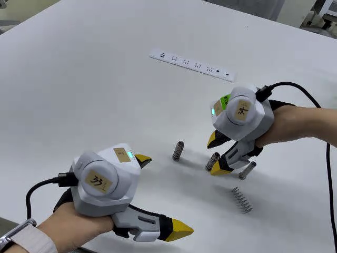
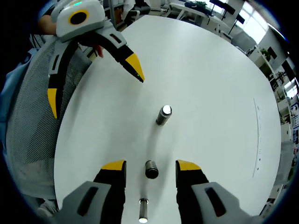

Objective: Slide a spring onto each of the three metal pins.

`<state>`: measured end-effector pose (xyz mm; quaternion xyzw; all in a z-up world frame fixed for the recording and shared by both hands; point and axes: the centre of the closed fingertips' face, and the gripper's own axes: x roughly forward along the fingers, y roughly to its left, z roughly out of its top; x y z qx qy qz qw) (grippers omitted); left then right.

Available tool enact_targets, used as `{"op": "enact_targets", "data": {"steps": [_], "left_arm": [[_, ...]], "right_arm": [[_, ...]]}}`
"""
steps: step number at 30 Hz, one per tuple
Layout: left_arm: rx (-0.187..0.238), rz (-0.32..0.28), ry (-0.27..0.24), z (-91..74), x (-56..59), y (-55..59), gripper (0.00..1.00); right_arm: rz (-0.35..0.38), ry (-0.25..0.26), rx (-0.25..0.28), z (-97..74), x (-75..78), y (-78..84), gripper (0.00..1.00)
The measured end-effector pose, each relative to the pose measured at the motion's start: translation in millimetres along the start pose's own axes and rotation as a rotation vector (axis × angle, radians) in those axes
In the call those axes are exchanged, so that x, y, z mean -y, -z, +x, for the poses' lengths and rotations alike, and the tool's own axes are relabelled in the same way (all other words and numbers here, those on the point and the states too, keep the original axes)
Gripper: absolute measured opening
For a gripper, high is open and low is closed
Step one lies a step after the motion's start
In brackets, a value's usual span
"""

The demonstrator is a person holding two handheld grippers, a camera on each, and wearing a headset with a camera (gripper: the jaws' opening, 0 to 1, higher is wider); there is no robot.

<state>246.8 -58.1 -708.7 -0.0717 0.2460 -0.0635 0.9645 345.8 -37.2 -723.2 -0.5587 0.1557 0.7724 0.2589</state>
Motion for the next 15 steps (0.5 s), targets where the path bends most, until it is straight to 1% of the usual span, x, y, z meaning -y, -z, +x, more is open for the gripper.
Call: {"op": "enact_targets", "data": {"steps": [4, 5, 7, 8, 9, 10, 11, 12, 15], "left_arm": [[0.005, 0.000, -0.004, -0.5, -0.3, -1.4, 1.00], [0.004, 0.001, -0.005, -0.5, -0.3, -1.3, 1.00], [0.004, 0.002, -0.006, -0.4, -1.0, -0.7, 1.00], [0.003, 0.002, -0.006, -0.3, -1.0, -0.7, 1.00], [0.003, 0.004, -0.007, -0.2, -1.1, -0.9, 1.00], [0.003, 0.006, -0.008, -0.2, -0.6, -1.3, 1.00], [0.003, 0.008, -0.008, -0.2, -0.1, -1.6, 1.00], [0.003, 0.009, -0.007, -0.4, -0.2, -1.8, 1.00], [0.000, 0.010, -0.009, 0.0, -0.3, -1.8, 1.00]], "right_arm": [[0.038, 0.037, 0.062, -3.4, 3.0, -3.2, 0.66], [0.042, 0.048, 0.073, -3.5, 4.1, -3.5, 0.72], [0.062, 0.074, 0.088, -6.0, 5.9, -3.2, 0.81], [0.077, 0.110, 0.098, -7.6, 10.4, -2.8, 0.88], [0.091, 0.135, 0.104, -8.9, 14.3, -1.6, 0.93], [0.094, 0.144, 0.110, -9.7, 15.6, -0.7, 0.99], [0.093, 0.155, 0.113, -11.3, 16.3, 0.2, 0.98], [0.117, 0.169, 0.117, -13.0, 16.9, 2.6, 0.99], [0.145, 0.174, 0.140, -16.5, 15.4, 5.9, 0.99]]}}
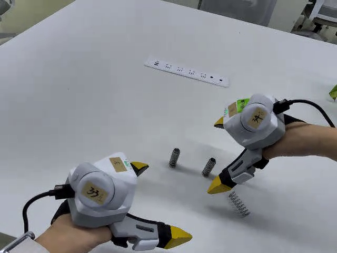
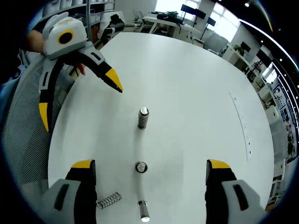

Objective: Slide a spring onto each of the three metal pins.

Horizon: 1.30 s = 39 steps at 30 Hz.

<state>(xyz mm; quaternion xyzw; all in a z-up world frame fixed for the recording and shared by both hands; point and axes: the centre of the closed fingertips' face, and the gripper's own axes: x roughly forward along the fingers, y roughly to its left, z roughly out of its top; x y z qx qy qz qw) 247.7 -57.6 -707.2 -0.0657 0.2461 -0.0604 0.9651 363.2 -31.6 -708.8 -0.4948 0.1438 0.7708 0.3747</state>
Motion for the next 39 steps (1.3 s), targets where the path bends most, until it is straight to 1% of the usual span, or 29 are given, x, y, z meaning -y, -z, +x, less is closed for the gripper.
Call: {"op": "enact_targets", "data": {"steps": [5, 9, 11, 13, 15, 20, 21, 23, 25, 26, 28, 31, 36, 39], "left_arm": [[0.002, 0.002, -0.008, -0.7, -1.6, -0.2, 1.00], [0.007, 0.004, -0.014, -0.5, -2.5, -1.9, 1.00], [0.006, 0.007, -0.017, -0.1, -3.2, -1.9, 1.00], [0.008, 0.005, -0.021, 0.4, -3.8, -2.2, 1.00], [0.010, 0.009, -0.017, 0.9, -3.1, -2.5, 1.00], [0.003, 0.015, -0.010, 2.7, 0.7, -2.7, 1.00], [0.004, 0.016, -0.009, 2.7, 1.1, -3.0, 1.00], [0.004, 0.016, -0.008, 2.7, 1.4, -2.7, 1.00], [0.002, 0.011, -0.007, 2.9, 1.8, -1.9, 1.00], [-0.001, 0.016, -0.006, 3.1, 2.4, -1.5, 1.00], [-0.003, 0.019, -0.006, 3.6, 4.0, -2.1, 1.00], [-0.001, 0.022, -0.008, 3.4, 2.6, -3.0, 1.00], [-0.004, 0.027, -0.011, 2.6, 0.0, -5.0, 1.00], [-0.007, 0.038, -0.007, 2.1, -0.8, -7.4, 1.00]], "right_arm": [[0.036, 0.012, 0.028, -6.0, -4.6, 3.1, 0.99], [0.085, 0.029, 0.068, -16.1, -5.0, 2.6, 0.99], [0.110, 0.045, 0.086, -20.2, -2.7, 6.6, 0.99], [0.142, 0.058, 0.110, -26.3, -3.9, 8.8, 0.99], [0.164, 0.073, 0.119, -30.2, -3.2, 12.3, 0.99], [0.226, 0.118, 0.153, -45.8, -10.0, 21.6, 0.99], [0.244, 0.134, 0.172, -50.2, -11.8, 23.0, 0.99], [0.266, 0.149, 0.188, -56.4, -17.2, 28.4, 0.99], [0.280, 0.161, 0.187, -60.3, -20.5, 35.0, 0.99], [0.289, 0.174, 0.194, -63.6, -25.0, 37.4, 0.99], [0.317, 0.192, 0.207, -69.1, -28.4, 43.7, 0.99], [0.351, 0.212, 0.218, -75.2, -35.9, 52.0, 0.99], [0.402, 0.243, 0.236, -84.9, -49.2, 61.4, 0.99], [0.437, 0.266, 0.255, -90.3, -56.6, 64.0, 0.99]]}}
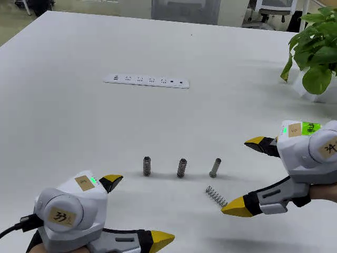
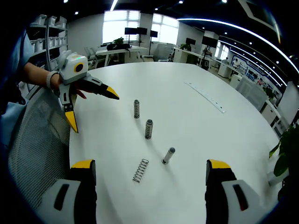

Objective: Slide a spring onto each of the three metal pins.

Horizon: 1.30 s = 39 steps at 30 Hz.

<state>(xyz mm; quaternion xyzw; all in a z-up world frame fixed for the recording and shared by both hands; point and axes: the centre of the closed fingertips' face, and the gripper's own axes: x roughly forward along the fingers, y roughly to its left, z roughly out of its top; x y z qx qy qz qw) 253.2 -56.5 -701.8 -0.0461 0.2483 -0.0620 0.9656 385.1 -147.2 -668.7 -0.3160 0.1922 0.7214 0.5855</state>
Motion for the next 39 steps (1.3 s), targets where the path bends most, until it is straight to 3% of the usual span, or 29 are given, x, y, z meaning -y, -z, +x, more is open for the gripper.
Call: {"op": "enact_targets", "data": {"steps": [5, 9, 12, 22, 31, 35, 39], "left_arm": [[-0.012, 0.014, 0.006, -0.8, -0.9, -0.1, 1.00], [-0.024, 0.026, 0.015, -0.5, -1.6, 1.8, 1.00], [-0.037, 0.033, 0.020, -0.7, -3.0, 4.4, 1.00], [-0.068, 0.057, 0.029, -4.7, -6.8, 9.1, 1.00], [-0.086, 0.086, 0.044, -5.9, -5.4, 10.0, 1.00], [-0.092, 0.125, 0.085, -4.0, 3.7, 2.6, 0.96], [-0.107, 0.203, 0.158, 4.2, 24.1, -11.6, 0.95]], "right_arm": [[0.088, 0.047, 0.055, -10.9, -5.7, 7.6, 0.99], [0.139, 0.069, 0.056, -18.1, -12.7, 19.3, 0.99], [0.155, 0.079, 0.063, -24.6, -18.4, 24.1, 0.99], [0.214, 0.133, 0.073, -42.2, -14.0, 49.5, 0.99], [0.256, 0.141, 0.080, -44.0, -18.9, 58.8, 0.99], [0.268, 0.139, 0.081, -43.2, -21.5, 60.5, 0.99], [0.284, 0.135, 0.089, -41.5, -25.6, 61.8, 0.99]]}}
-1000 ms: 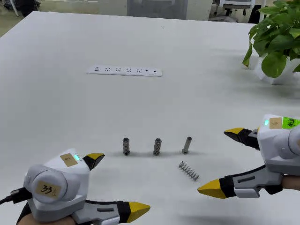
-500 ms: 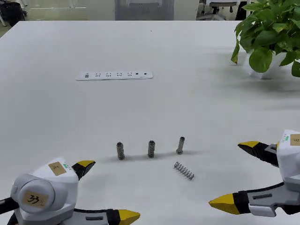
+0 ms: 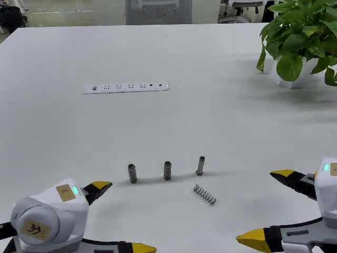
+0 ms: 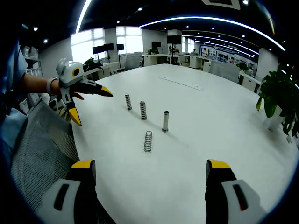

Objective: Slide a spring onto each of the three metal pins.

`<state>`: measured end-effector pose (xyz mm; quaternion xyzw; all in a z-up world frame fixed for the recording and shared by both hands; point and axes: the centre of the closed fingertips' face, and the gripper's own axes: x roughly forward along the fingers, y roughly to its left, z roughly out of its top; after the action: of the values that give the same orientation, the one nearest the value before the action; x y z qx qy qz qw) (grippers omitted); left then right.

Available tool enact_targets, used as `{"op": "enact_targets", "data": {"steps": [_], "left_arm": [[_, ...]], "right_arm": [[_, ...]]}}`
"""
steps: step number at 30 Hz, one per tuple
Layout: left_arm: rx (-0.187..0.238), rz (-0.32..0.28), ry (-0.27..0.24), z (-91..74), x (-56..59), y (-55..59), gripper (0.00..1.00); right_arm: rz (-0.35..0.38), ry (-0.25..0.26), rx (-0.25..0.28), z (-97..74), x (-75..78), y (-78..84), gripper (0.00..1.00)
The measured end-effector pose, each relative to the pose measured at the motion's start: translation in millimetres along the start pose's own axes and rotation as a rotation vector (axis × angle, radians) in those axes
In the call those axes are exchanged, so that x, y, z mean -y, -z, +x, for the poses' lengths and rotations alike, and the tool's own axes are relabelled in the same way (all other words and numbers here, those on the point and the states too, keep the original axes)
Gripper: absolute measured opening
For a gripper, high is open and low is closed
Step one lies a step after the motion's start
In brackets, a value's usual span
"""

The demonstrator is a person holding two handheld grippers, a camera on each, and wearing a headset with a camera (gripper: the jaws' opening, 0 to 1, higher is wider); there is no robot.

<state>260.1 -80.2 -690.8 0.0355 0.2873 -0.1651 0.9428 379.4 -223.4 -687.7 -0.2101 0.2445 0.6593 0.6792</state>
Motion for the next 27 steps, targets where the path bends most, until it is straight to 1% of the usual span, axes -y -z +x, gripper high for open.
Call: {"op": "enact_targets", "data": {"steps": [2, 3, 4, 5, 6, 7, 8, 10, 12, 13, 14, 15, 16, 17, 19, 20, 21, 22, 23, 25, 26, 27], "left_arm": [[0.013, 0.012, 0.030, 7.0, 5.0, -11.4, 0.87], [0.015, 0.017, 0.044, 9.6, 4.5, -8.7, 0.85], [0.013, 0.022, 0.054, 13.4, 5.4, -10.6, 0.84], [0.000, 0.041, 0.067, 18.4, 8.5, -15.2, 0.84], [-0.010, 0.057, 0.079, 21.6, 10.1, -17.4, 0.84], [-0.017, 0.077, 0.097, 27.0, 12.5, -21.5, 0.83], [-0.020, 0.086, 0.102, 30.7, 12.8, -24.0, 0.82], [-0.041, 0.109, 0.133, 37.0, 14.5, -24.7, 0.78], [-0.067, 0.133, 0.150, 47.5, 14.8, -27.5, 0.70], [-0.071, 0.137, 0.155, 51.7, 16.0, -29.2, 0.66], [-0.085, 0.144, 0.163, 55.2, 16.8, -28.8, 0.65], [-0.106, 0.163, 0.168, 61.1, 15.4, -27.3, 0.65], [-0.117, 0.182, 0.167, 65.0, 14.6, -27.3, 0.65], [-0.135, 0.202, 0.176, 69.0, 15.6, -27.5, 0.64], [-0.139, 0.209, 0.194, 76.1, 18.8, -31.1, 0.60], [-0.156, 0.222, 0.202, 80.8, 19.7, -31.6, 0.59], [-0.166, 0.248, 0.201, 83.9, 21.4, -32.9, 0.58], [-0.178, 0.267, 0.202, 86.9, 21.9, -33.4, 0.59], [-0.195, 0.275, 0.208, 91.1, 22.9, -34.1, 0.60], [-0.213, 0.302, 0.229, 98.0, 24.1, -35.6, 0.57], [-0.234, 0.310, 0.234, 100.2, 23.9, -34.5, 0.55], [-0.246, 0.329, 0.243, 103.3, 25.3, -35.5, 0.54]], "right_arm": [[-0.002, -0.001, -0.001, 0.5, -2.3, 2.3, 0.99], [0.000, -0.001, -0.002, 0.6, -2.5, 3.1, 0.99], [0.005, -0.001, -0.002, 0.5, -3.3, 3.9, 0.99], [0.010, 0.001, 0.001, 0.4, -3.9, 4.2, 0.99], [0.013, 0.001, 0.003, 0.2, -3.7, 4.8, 0.99], [0.016, 0.000, 0.006, 0.1, -4.3, 5.2, 0.99], [0.019, -0.001, 0.007, 0.0, -5.1, 5.2, 0.99], [0.025, -0.002, 0.010, -0.2, -6.0, 5.6, 0.99], [0.026, -0.001, 0.012, -0.8, -6.5, 6.4, 0.99], [0.026, 0.000, 0.012, -1.0, -6.5, 6.8, 0.99], [0.026, 0.000, 0.012, -1.3, -6.9, 7.2, 0.99], [0.029, 0.003, 0.014, -1.9, -6.9, 7.7, 0.99], [0.034, 0.004, 0.018, -2.4, -6.9, 7.9, 0.99], [0.041, 0.002, 0.019, -3.2, -7.4, 8.4, 0.99], [0.045, 0.004, 0.021, -4.1, -7.5, 9.5, 0.99], [0.047, 0.002, 0.021, -4.6, -8.3, 10.1, 0.99], [0.049, 0.002, 0.021, -5.0, -8.7, 10.6, 0.99], [0.052, 0.002, 0.022, -5.3, -8.6, 11.3, 0.99], [0.055, 0.000, 0.022, -5.8, -9.2, 12.4, 0.99], [0.060, -0.001, 0.023, -6.7, -9.9, 13.7, 0.99], [0.062, -0.004, 0.024, -7.0, -10.4, 14.1, 0.98], [0.066, -0.006, 0.025, -7.4, -11.0, 14.7, 0.98]]}}
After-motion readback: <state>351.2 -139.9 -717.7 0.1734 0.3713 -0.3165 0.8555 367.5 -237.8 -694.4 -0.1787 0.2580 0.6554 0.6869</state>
